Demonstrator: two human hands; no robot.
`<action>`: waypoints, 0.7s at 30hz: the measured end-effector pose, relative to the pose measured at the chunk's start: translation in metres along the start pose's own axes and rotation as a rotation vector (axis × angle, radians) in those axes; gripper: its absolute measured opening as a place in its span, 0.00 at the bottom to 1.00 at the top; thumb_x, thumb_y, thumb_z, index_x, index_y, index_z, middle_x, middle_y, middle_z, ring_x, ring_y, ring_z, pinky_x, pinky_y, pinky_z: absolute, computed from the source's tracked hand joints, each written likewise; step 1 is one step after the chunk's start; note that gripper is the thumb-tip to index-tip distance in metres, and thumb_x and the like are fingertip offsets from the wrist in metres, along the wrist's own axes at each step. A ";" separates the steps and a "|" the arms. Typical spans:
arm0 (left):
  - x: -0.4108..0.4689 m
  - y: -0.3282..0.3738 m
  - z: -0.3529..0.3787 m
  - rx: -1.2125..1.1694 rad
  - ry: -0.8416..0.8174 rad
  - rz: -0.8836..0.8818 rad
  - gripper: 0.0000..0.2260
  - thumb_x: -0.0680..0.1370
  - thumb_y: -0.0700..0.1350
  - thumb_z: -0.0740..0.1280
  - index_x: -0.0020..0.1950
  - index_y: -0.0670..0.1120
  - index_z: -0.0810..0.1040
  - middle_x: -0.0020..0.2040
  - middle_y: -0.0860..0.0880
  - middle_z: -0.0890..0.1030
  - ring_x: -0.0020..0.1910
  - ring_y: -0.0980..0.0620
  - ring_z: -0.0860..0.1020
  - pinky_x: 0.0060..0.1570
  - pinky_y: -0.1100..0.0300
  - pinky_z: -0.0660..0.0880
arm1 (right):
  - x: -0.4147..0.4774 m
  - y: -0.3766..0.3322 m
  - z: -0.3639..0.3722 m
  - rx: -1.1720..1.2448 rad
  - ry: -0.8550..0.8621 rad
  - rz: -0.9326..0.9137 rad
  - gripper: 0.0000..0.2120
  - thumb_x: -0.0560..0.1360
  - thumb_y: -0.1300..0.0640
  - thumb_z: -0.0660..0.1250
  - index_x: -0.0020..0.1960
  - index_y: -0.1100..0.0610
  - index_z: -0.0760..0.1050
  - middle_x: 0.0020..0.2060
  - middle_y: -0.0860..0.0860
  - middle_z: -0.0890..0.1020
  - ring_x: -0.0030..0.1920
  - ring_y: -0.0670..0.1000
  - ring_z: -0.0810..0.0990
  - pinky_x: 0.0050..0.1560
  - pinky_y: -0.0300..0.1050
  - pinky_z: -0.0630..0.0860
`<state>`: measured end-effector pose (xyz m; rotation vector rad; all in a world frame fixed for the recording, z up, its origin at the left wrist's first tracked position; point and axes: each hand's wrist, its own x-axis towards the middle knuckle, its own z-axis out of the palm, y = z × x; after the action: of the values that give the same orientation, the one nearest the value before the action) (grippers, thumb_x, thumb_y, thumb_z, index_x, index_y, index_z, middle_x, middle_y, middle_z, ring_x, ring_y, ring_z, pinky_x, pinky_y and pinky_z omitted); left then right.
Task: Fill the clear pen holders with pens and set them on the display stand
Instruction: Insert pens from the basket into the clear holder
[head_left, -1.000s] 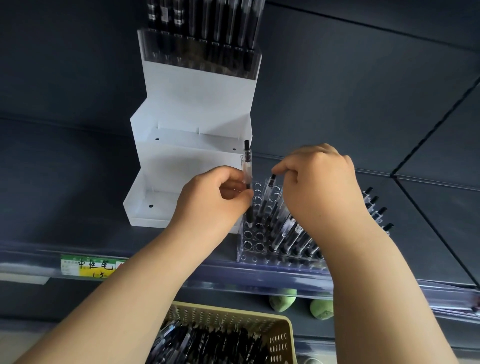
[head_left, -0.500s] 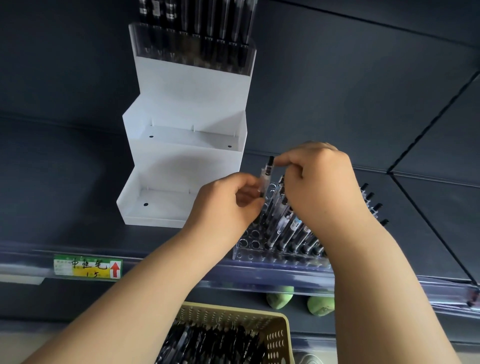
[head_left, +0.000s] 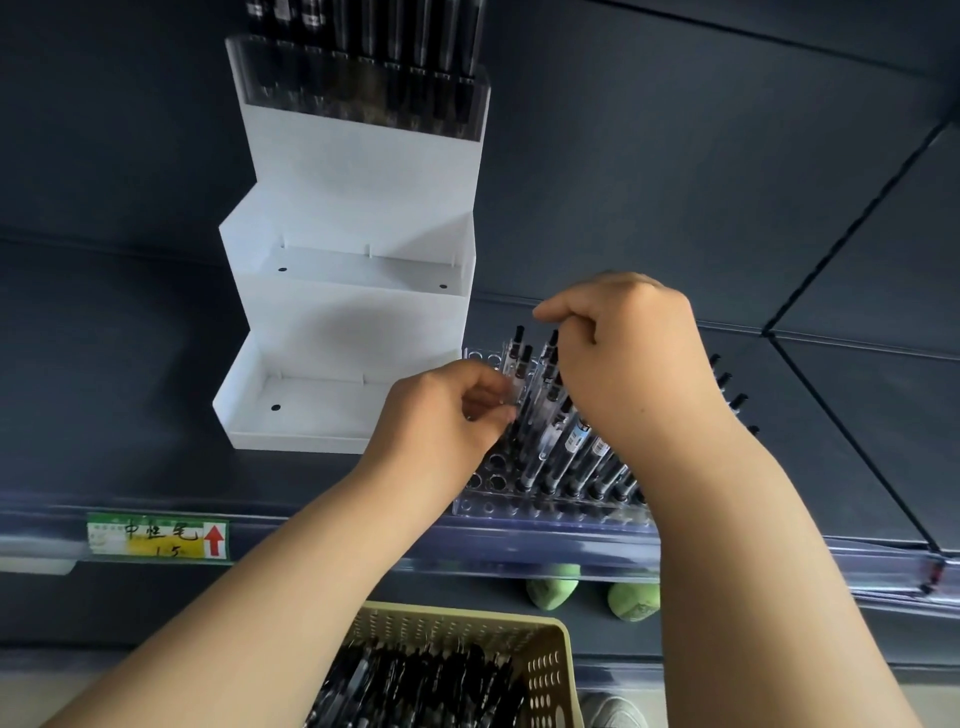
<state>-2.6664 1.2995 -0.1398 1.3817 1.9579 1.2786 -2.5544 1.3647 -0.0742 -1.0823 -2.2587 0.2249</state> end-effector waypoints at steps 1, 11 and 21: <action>0.000 0.000 0.000 0.000 0.002 -0.001 0.08 0.73 0.42 0.72 0.43 0.55 0.78 0.37 0.60 0.79 0.36 0.66 0.76 0.37 0.80 0.69 | 0.000 0.000 0.000 0.001 0.003 -0.002 0.16 0.74 0.67 0.58 0.50 0.57 0.82 0.50 0.54 0.82 0.54 0.57 0.77 0.55 0.55 0.73; -0.006 -0.004 -0.011 0.096 0.030 0.034 0.08 0.72 0.43 0.72 0.50 0.50 0.81 0.39 0.58 0.79 0.38 0.65 0.76 0.38 0.81 0.68 | -0.006 -0.006 -0.010 -0.008 0.025 -0.057 0.17 0.73 0.67 0.57 0.50 0.57 0.82 0.50 0.54 0.82 0.54 0.57 0.76 0.55 0.55 0.73; -0.086 -0.024 -0.052 0.514 -0.039 0.073 0.14 0.76 0.45 0.67 0.61 0.50 0.76 0.54 0.53 0.79 0.53 0.53 0.76 0.54 0.56 0.74 | -0.095 -0.021 -0.003 -0.015 -0.049 -0.311 0.16 0.67 0.67 0.57 0.44 0.62 0.83 0.40 0.57 0.84 0.43 0.61 0.79 0.45 0.53 0.79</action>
<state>-2.6818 1.1980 -0.1494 1.7057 2.3276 0.7915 -2.5211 1.2788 -0.1064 -0.7248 -2.4377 0.1061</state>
